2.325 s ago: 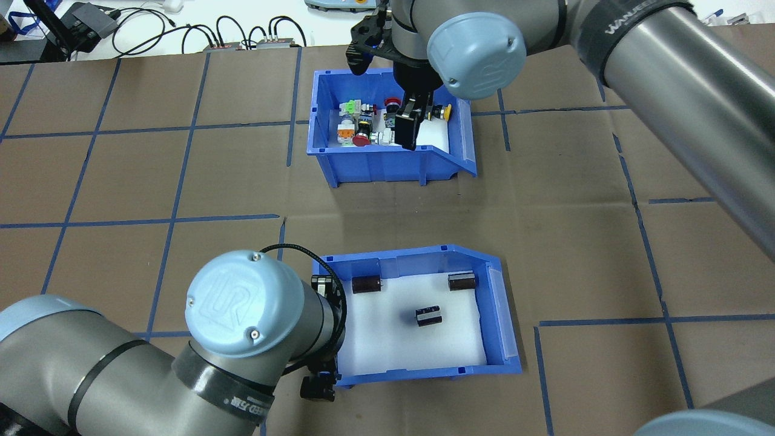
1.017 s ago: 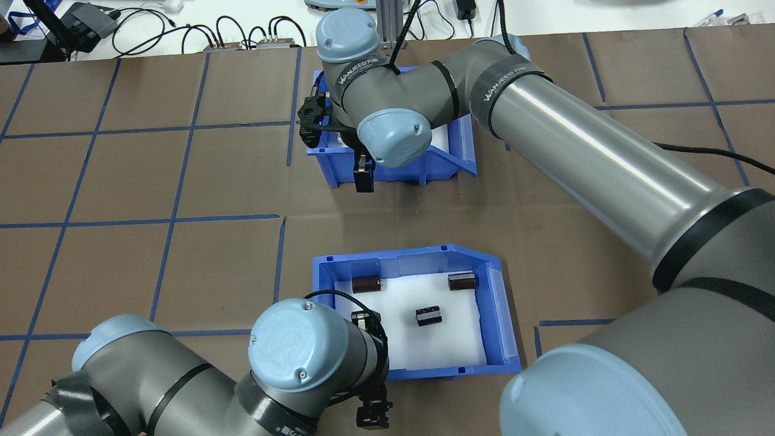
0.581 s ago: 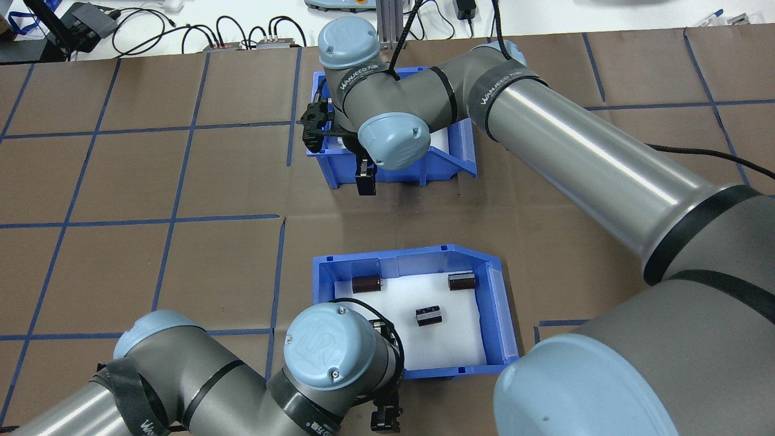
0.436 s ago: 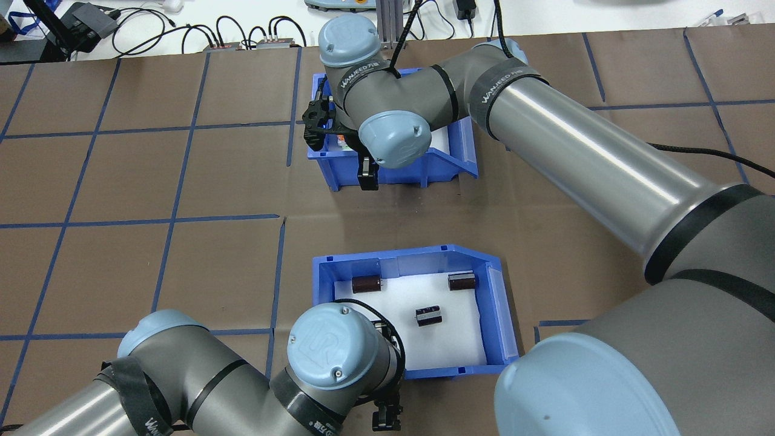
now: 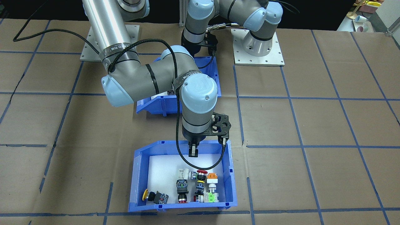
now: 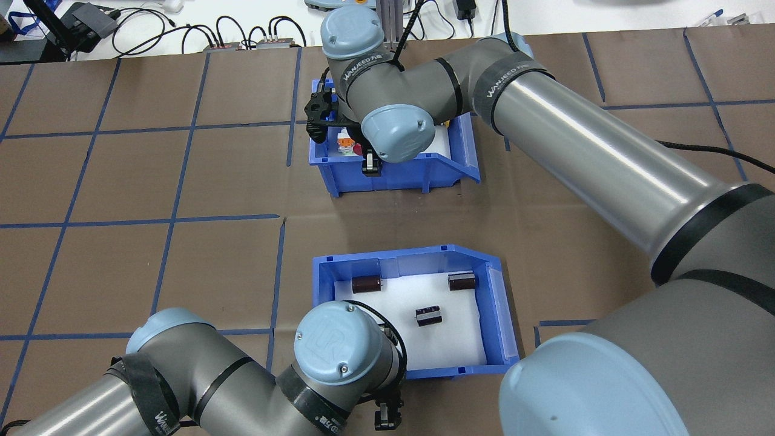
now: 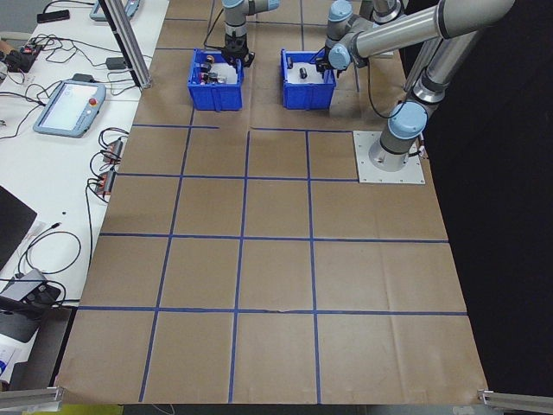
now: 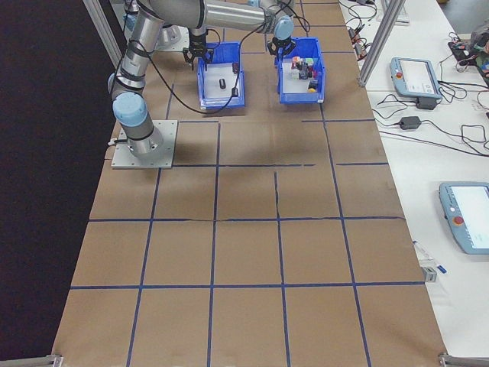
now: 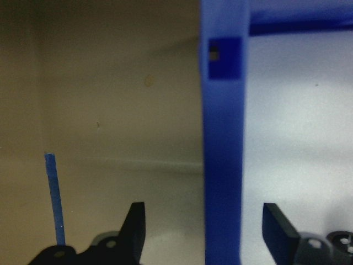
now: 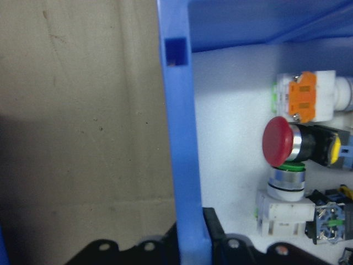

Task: Place battery box in front

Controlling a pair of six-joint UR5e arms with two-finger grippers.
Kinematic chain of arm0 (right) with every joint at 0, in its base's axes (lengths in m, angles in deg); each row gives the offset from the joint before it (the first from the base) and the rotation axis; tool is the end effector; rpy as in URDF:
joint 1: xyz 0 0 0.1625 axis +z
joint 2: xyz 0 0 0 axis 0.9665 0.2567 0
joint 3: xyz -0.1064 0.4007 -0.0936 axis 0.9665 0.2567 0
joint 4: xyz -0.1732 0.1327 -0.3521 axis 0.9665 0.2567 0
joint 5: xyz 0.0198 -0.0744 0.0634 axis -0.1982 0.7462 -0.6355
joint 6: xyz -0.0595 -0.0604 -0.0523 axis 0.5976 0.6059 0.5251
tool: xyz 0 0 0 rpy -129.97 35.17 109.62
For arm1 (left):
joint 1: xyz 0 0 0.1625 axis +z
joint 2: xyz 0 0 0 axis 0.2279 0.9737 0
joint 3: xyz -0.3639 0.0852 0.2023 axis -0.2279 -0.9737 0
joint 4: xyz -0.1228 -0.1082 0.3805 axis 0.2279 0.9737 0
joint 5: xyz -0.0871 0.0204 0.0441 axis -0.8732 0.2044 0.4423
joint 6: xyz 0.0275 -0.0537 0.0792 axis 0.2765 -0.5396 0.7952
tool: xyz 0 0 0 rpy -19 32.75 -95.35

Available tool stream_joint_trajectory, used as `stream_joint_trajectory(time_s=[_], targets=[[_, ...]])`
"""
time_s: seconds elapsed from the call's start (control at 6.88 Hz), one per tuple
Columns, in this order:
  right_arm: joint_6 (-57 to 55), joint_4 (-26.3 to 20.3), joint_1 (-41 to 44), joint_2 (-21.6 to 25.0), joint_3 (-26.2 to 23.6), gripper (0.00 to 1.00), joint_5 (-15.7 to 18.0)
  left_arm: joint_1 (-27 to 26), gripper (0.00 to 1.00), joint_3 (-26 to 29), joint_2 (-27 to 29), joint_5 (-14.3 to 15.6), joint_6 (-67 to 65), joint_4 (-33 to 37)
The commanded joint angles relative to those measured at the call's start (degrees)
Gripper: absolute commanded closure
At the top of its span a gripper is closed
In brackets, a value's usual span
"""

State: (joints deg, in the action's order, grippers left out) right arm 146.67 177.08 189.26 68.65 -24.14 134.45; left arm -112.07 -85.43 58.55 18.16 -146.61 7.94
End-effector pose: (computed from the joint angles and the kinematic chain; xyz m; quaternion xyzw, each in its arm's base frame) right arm 0.4100 -0.5960 0.2887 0.6849 -0.7283 0.0130 0.0193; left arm -0.3419 -0.2249 0.2400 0.7121 -0.6971 -0.0782 0.0286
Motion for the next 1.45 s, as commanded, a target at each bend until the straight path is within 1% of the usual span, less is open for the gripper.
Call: stream_joint_trajectory(time_s=[0.0, 0.15, 0.29, 0.44, 0.58, 0.73, 1.02, 1.16, 1.31], targets=[[0.81, 0.39, -0.84, 0.15, 2.26, 0.97, 1.8, 0.0, 1.0, 0.19, -0.23, -4.66, 0.75, -0.91], [0.99, 0.3, -1.02, 0.41, 1.92, 0.97, 2.6, 0.0, 1.0, 0.89, -0.67, -4.34, 0.84, -0.82], [1.08, -0.74, -2.15, 1.89, 1.22, 0.97, 2.79, 0.43, 1.0, 1.86, -1.89, -1.55, 1.1, -0.73], [1.95, -0.75, -4.16, 3.73, -0.61, 0.97, 3.66, 1.31, 1.0, 2.91, -2.94, 1.44, 3.02, 0.05], [4.65, -0.49, -6.53, 6.1, -3.5, 0.97, 3.67, 3.32, 1.0, 2.92, -3.82, 2.25, 6.0, 0.58], [8.33, -0.4, -9.25, 8.47, -5.71, 0.97, 3.49, 6.47, 1.0, 2.83, -5.49, 2.52, 6.98, 0.76], [13.8, -0.75, -13.39, 11.21, -6.78, 0.98, 3.4, 16.99, 1.0, 3.09, -9.87, 1.82, 14.68, 6.18], [15.39, -0.84, -14.98, 11.83, -6.87, 0.97, 3.4, 22.53, 1.0, 3.44, -10.59, 1.47, 20.03, 7.95], [18.19, -1.45, -16.65, 12.62, -7.05, 0.97, 3.58, 25.98, 1.0, 5.36, -8.6, 0.6, 21.65, 8.05]])
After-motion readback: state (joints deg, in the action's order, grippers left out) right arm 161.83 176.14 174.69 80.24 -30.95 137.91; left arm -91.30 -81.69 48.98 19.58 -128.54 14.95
